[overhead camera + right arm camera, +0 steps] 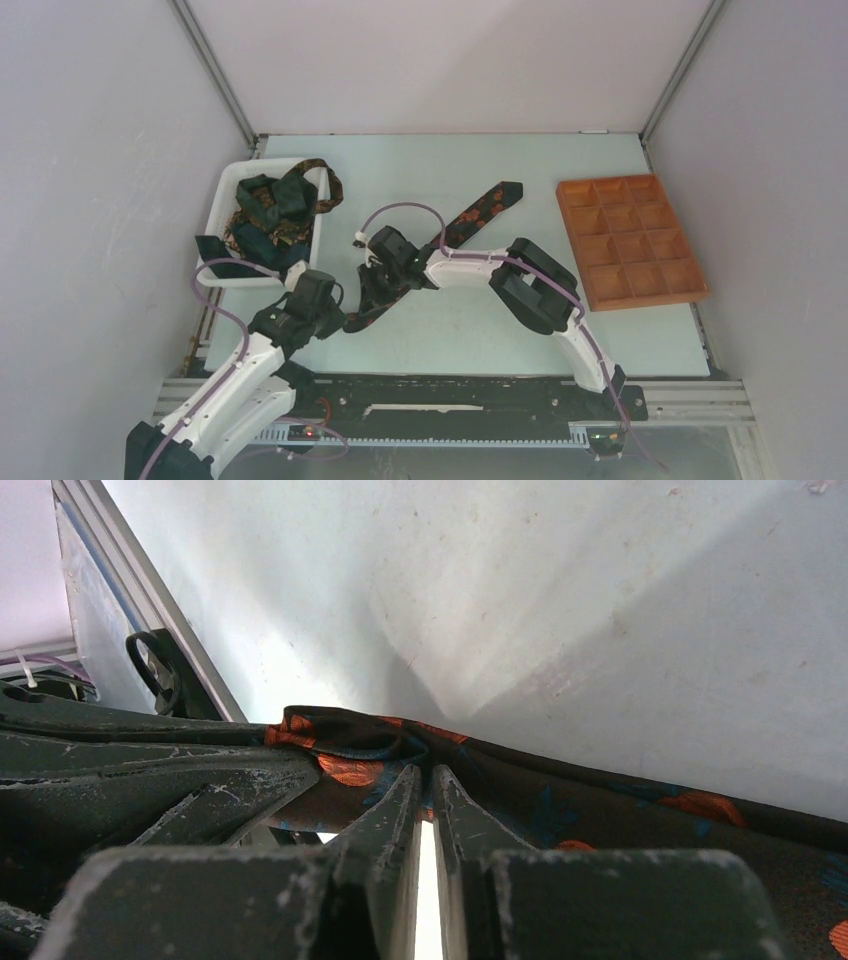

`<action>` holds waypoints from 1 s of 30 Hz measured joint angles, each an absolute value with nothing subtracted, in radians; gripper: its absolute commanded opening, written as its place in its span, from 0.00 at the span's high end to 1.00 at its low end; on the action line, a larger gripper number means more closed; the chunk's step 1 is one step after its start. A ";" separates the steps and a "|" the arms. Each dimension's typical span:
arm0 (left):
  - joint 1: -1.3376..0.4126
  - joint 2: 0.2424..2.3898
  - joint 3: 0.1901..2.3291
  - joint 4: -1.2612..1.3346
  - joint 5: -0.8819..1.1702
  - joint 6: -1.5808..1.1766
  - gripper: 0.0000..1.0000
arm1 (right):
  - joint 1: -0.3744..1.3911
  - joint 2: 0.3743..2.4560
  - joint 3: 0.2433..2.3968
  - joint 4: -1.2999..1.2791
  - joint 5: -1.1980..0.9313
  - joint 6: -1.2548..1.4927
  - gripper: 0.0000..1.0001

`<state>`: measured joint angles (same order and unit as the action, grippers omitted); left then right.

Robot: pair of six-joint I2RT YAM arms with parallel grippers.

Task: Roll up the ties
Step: Roll the tie at the center of the board.

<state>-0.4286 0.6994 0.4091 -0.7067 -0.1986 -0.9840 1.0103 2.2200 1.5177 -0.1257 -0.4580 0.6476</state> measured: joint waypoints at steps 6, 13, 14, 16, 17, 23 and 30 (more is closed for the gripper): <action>-0.429 0.728 0.434 -0.709 -0.199 -0.984 1.00 | 1.016 2.225 1.518 -0.114 -0.461 0.651 0.89; -0.429 0.788 0.465 -0.705 -0.199 -0.969 1.00 | 1.021 2.236 1.522 -0.103 -0.467 0.657 0.90; -0.429 0.797 0.467 -0.703 -0.198 -0.967 1.00 | 1.021 2.240 1.522 -0.100 -0.469 0.659 0.90; -0.429 0.817 0.472 -0.699 -0.198 -0.967 1.00 | 1.021 2.243 1.523 -0.096 -0.473 0.662 0.90; -0.429 0.826 0.476 -0.698 -0.198 -0.967 1.00 | 1.021 2.243 1.523 -0.095 -0.474 0.662 0.90; -0.431 0.888 0.508 -0.692 -0.198 -0.967 1.00 | 1.021 2.243 1.523 -0.094 -0.474 0.662 0.90; -0.445 0.968 0.545 -0.670 -0.197 -0.967 1.00 | 1.018 2.243 1.523 -0.094 -0.474 0.662 0.91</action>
